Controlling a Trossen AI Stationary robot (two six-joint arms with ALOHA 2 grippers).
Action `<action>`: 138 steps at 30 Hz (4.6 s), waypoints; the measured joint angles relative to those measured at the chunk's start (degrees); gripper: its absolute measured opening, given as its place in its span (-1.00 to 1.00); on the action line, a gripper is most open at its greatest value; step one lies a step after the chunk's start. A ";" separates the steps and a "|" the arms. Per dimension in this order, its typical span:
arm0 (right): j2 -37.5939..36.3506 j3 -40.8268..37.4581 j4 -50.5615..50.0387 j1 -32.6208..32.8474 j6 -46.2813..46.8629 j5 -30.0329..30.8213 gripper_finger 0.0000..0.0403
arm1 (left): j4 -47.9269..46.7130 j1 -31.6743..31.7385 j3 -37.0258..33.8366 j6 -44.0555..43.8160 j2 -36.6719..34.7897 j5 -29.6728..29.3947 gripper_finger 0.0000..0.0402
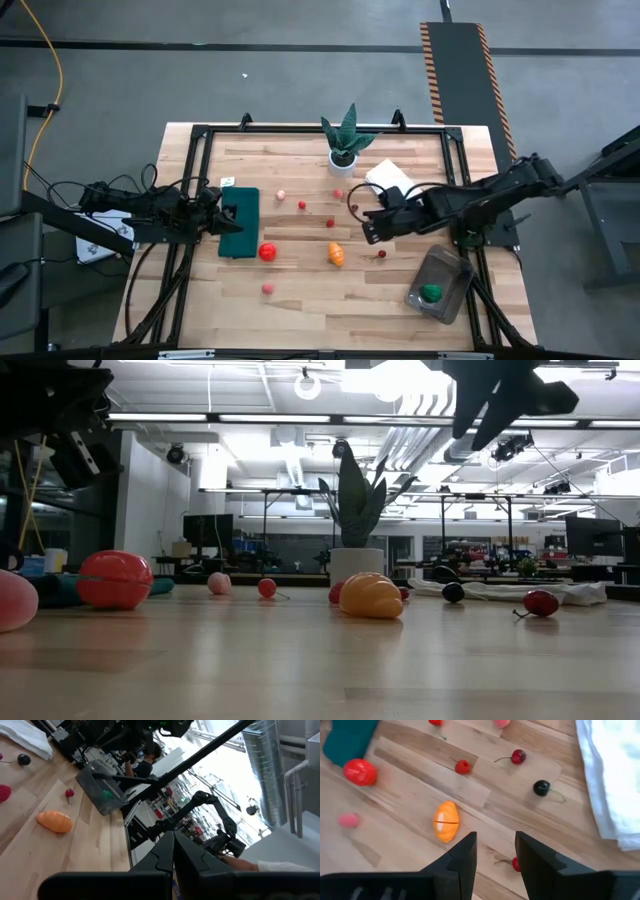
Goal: Pick and placing Produce into tupperware
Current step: Put the orange croissant into the black bin
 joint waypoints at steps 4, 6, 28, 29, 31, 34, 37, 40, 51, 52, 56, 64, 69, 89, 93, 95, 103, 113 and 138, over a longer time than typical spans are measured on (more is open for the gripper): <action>4.76 5.32 -4.74 0.02 0.08 -0.02 -0.39 | 0.00 -0.02 0.01 0.02 0.00 0.80 -1.00; 7.10 7.95 -6.99 0.02 0.01 -0.03 -0.39 | 0.00 -0.02 0.02 0.02 -0.02 1.19 -1.00; 15.15 17.80 -0.40 0.02 -15.81 -0.90 -0.29 | 0.02 0.00 0.02 0.13 -0.02 2.98 -1.00; 15.26 17.81 -0.24 0.02 -16.10 -1.14 -0.27 | 0.02 -0.01 0.02 0.15 -0.02 2.98 -1.00; 15.76 17.82 0.32 0.02 -17.21 -2.11 -0.21 | 0.00 0.00 0.02 0.22 -0.01 2.98 -1.00; 17.28 17.82 2.03 0.02 -18.85 -4.54 -0.12 | 0.00 -0.01 0.01 0.24 0.00 2.99 -1.00; 19.51 17.82 3.67 -0.21 -19.49 -6.90 -0.06 | 0.01 -0.02 0.02 0.24 -0.01 2.99 -1.00; 21.88 17.82 4.32 -0.82 -18.90 -10.10 -0.04 | 0.02 0.00 0.02 0.24 -0.02 2.99 -1.00; 24.81 17.82 6.15 -2.80 -17.05 -12.87 -0.04 | 0.00 -0.01 0.02 0.00 0.00 5.11 -1.00; 24.81 17.82 6.22 -2.98 -17.09 -12.97 -0.04 | 0.00 0.00 0.02 -0.01 -0.02 5.12 -1.00; 25.19 17.82 8.81 -4.00 -18.43 -14.21 -0.04 | 0.00 0.00 0.02 -0.02 -0.02 5.25 -1.00; 27.39 17.82 9.90 -5.81 -20.10 -18.22 -0.04 | 0.00 -0.02 0.02 -0.13 0.00 5.58 -1.00; 29.03 17.82 8.81 -6.32 -18.80 -19.04 -0.04 | -0.04 0.00 0.01 -0.12 0.00 5.93 -1.00; 31.98 17.80 10.66 -7.72 -15.41 -20.70 -0.04 | -0.32 -0.02 0.02 0.00 -0.01 5.98 -1.00; 31.96 17.80 11.69 -8.26 -15.55 -22.45 -0.04 | -0.39 0.00 0.02 0.00 0.00 5.98 -1.00; 31.96 17.80 11.83 -8.59 -15.81 -23.66 -0.04 | -0.39 0.00 0.00 0.00 0.00 5.98 -1.00; 31.94 17.80 12.14 -8.59 -15.95 -24.55 -0.04 | -0.39 -0.01 0.02 -0.02 -0.01 5.98 -1.00; 31.91 17.80 12.14 -8.68 -14.67 -21.50 -0.04 | -1.08 -0.02 0.02 -0.02 0.00 5.98 -1.00; 31.91 17.80 11.78 -8.55 -14.25 -22.71 -0.04 | -1.25 -0.02 0.02 0.00 0.00 6.98 -1.00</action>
